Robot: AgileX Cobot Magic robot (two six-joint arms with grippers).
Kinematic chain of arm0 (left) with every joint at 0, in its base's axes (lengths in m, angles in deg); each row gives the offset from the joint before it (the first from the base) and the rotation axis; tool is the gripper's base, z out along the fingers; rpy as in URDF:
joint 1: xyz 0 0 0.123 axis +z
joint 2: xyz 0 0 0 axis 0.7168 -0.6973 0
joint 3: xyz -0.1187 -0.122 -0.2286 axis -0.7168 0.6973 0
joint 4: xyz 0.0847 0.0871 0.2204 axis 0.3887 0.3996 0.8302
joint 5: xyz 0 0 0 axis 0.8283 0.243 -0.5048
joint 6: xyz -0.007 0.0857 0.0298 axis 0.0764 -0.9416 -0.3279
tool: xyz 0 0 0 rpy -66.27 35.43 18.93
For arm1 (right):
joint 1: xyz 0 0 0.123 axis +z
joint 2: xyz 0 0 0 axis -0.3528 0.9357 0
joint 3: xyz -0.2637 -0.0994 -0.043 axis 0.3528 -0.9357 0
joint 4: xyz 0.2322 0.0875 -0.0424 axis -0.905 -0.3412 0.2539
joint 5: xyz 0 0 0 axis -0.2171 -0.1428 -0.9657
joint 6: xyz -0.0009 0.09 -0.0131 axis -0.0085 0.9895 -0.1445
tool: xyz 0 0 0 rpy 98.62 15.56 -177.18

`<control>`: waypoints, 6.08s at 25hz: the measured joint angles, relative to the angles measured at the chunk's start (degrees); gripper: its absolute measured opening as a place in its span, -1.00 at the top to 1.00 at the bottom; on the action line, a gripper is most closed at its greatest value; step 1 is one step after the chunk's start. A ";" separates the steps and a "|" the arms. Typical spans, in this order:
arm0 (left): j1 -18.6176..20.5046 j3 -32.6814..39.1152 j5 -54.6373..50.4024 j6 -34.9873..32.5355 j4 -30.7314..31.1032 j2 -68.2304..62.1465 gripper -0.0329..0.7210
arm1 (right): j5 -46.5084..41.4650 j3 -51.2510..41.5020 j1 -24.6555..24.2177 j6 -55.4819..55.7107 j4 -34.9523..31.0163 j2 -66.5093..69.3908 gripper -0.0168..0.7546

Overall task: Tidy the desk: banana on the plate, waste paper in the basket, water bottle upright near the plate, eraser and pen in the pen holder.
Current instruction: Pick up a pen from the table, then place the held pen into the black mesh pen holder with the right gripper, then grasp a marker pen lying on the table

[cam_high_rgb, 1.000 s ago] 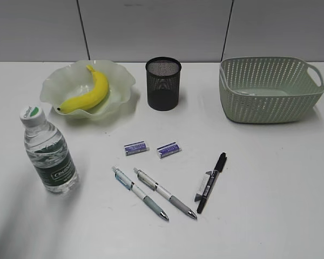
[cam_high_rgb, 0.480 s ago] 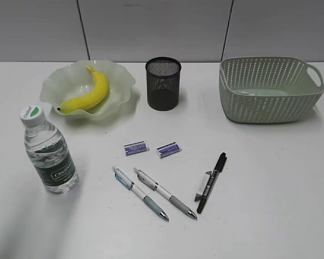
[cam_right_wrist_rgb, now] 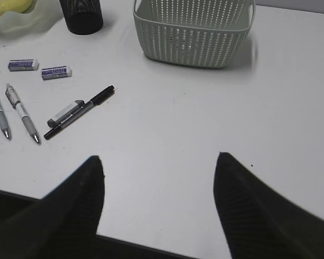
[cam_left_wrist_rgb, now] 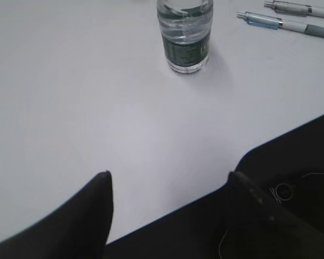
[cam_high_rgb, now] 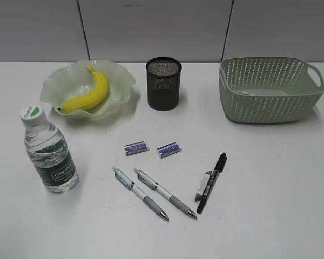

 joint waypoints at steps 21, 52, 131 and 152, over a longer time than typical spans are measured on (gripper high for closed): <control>0.00 2.83 -1.41 5.47 -0.06 25.48 -0.31 | 11.55 14.95 0.00 -2.39 -14.45 60.16 -0.33; 0.00 5.13 5.08 7.39 -0.65 25.48 -0.29 | 11.83 50.70 31.86 -19.80 -4.70 119.91 0.21; 0.00 5.13 5.23 7.39 -0.65 25.48 -0.24 | 24.62 61.89 17.40 1.45 5.26 107.28 -0.36; 0.00 5.13 5.23 7.39 -0.65 25.48 -0.24 | -2.84 7.11 17.40 -0.85 5.14 35.13 -0.33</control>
